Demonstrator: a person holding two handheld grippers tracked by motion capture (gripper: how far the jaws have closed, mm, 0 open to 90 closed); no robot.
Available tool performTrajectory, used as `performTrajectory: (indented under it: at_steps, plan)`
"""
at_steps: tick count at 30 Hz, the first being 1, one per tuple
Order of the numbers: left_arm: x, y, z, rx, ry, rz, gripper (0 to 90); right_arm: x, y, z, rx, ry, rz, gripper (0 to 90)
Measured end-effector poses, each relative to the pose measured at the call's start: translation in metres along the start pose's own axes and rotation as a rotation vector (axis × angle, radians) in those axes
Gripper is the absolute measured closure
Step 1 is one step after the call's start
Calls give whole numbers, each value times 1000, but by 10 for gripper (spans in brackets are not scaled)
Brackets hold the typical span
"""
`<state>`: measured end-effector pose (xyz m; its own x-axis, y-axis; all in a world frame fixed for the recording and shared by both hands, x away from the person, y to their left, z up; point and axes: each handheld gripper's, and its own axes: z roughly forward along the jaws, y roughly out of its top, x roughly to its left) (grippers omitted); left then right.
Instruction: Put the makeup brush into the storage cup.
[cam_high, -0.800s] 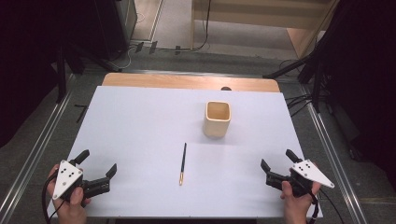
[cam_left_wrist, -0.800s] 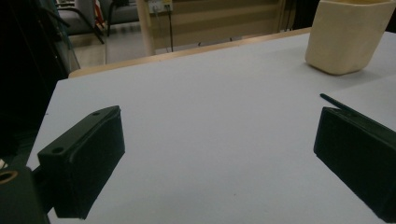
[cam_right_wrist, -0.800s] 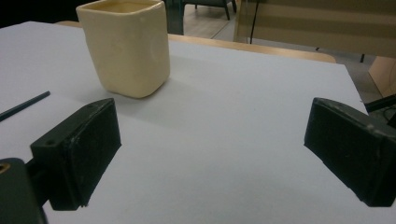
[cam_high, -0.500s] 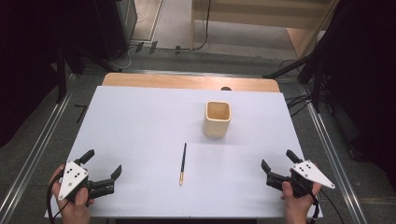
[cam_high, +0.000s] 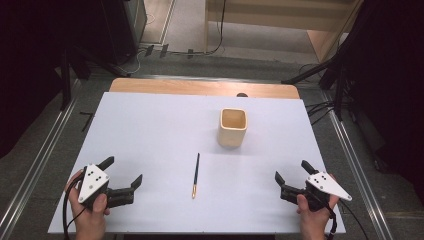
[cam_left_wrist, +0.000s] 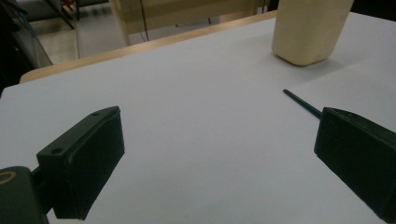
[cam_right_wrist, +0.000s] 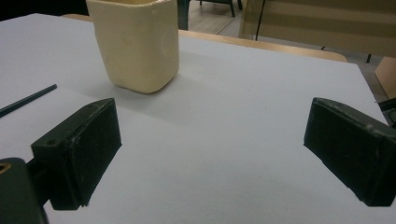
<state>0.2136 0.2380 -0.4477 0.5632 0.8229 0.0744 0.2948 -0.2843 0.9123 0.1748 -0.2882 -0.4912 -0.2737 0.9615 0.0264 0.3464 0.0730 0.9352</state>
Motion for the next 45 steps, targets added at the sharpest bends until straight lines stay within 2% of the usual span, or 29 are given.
performTrajectory:
  at_steps: [3,4,6,11,19,23,30,34,38,41,45]
  plan:
    - [-4,4,4,17,-22,4,19,2,0,1,3,3,-2,48]
    - [-8,8,8,28,-48,16,19,2,0,2,3,4,-5,48]
    - [-13,14,13,40,-74,27,19,2,1,2,1,6,-4,49]
    - [-22,25,25,69,-118,44,19,2,1,2,4,6,-5,52]
    - [-34,36,43,136,-148,51,20,3,1,3,6,11,-10,55]
    - [-43,45,55,177,-183,58,19,3,0,3,10,11,-10,58]
    - [-57,60,70,209,-241,89,20,4,0,4,13,21,-13,62]
    - [-62,67,76,221,-251,101,20,5,0,4,15,26,-17,62]
    - [-70,76,88,270,-270,123,20,3,0,5,18,26,-15,62]
    - [-74,79,96,323,-287,118,24,2,-1,5,24,29,-3,63]
    - [-75,81,103,358,-308,103,31,1,-2,6,29,31,-1,63]
